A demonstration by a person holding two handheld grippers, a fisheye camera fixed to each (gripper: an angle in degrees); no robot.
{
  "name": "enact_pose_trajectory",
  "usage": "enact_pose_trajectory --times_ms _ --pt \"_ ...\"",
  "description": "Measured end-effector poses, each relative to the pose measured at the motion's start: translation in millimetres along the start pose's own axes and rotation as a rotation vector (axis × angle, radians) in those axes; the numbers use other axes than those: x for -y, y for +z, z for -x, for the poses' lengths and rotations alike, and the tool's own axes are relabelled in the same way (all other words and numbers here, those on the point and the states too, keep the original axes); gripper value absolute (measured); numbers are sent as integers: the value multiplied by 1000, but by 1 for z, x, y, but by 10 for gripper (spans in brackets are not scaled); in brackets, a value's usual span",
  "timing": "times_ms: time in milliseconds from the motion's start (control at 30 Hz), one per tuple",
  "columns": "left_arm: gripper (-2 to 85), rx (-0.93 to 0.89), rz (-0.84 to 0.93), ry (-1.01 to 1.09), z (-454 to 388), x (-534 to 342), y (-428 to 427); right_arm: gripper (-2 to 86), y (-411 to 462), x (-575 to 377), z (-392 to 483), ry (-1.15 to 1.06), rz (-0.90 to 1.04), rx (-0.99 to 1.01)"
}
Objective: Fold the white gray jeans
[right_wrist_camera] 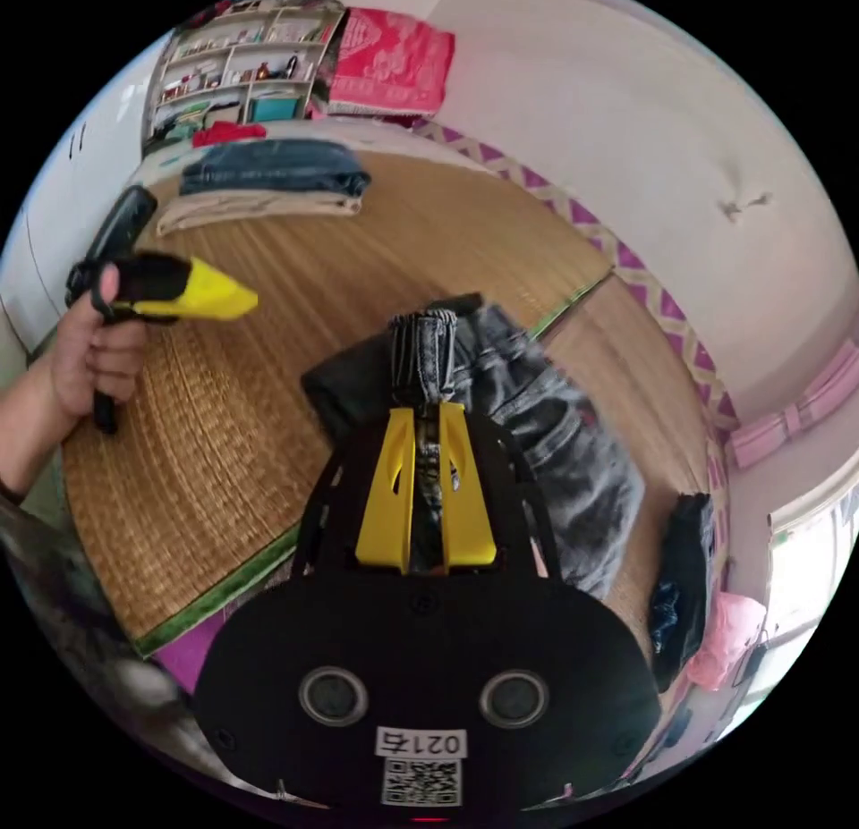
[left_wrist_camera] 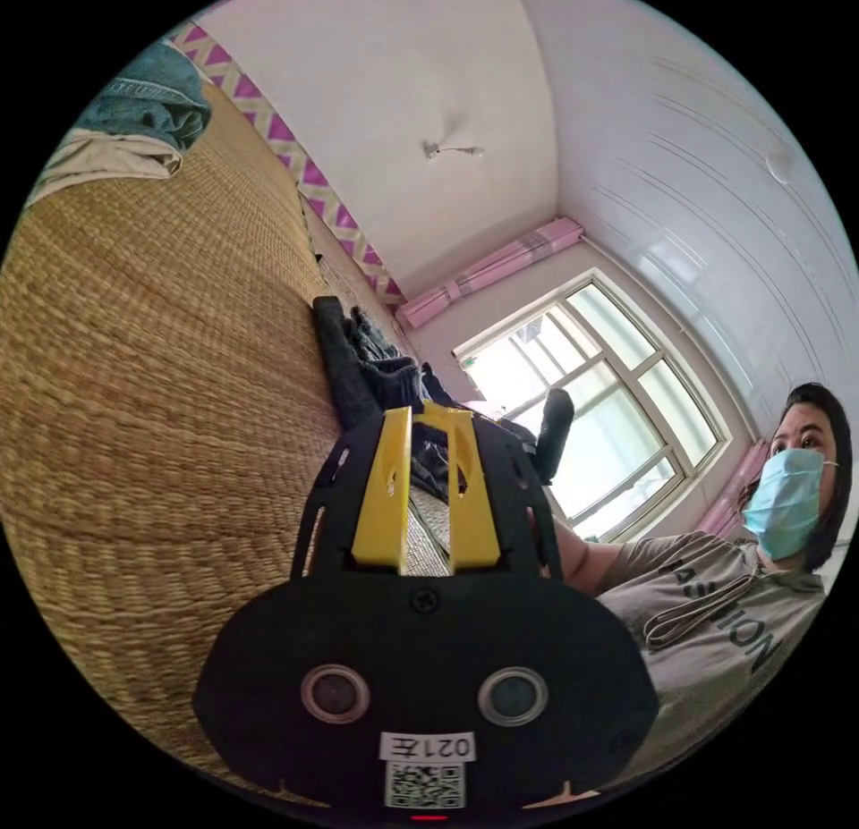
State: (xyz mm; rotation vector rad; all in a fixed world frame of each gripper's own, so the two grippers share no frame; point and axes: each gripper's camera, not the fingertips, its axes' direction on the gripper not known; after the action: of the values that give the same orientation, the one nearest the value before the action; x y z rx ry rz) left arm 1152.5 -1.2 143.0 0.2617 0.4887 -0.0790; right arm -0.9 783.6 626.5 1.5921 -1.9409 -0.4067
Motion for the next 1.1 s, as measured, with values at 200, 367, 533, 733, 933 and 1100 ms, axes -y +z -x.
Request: enact_pose_trajectory --times_ms 200,367,533,733,933,1100 --pt "61 0 5 13 11 -11 9 49 -20 2 -11 -9 -100 -109" --pt "62 -17 -2 -5 24 -20 18 64 40 -34 -1 -138 -83 -156" --pt "102 61 53 82 4 -17 39 106 8 -73 -107 111 -131 47" --pt "154 200 143 132 -11 35 85 115 -30 -231 -348 532 -202 7" --pt "231 163 351 -70 57 84 145 133 123 -408 -557 889 9 478" --pt "216 176 450 -204 91 85 187 132 239 -476 -619 1000 20 763"
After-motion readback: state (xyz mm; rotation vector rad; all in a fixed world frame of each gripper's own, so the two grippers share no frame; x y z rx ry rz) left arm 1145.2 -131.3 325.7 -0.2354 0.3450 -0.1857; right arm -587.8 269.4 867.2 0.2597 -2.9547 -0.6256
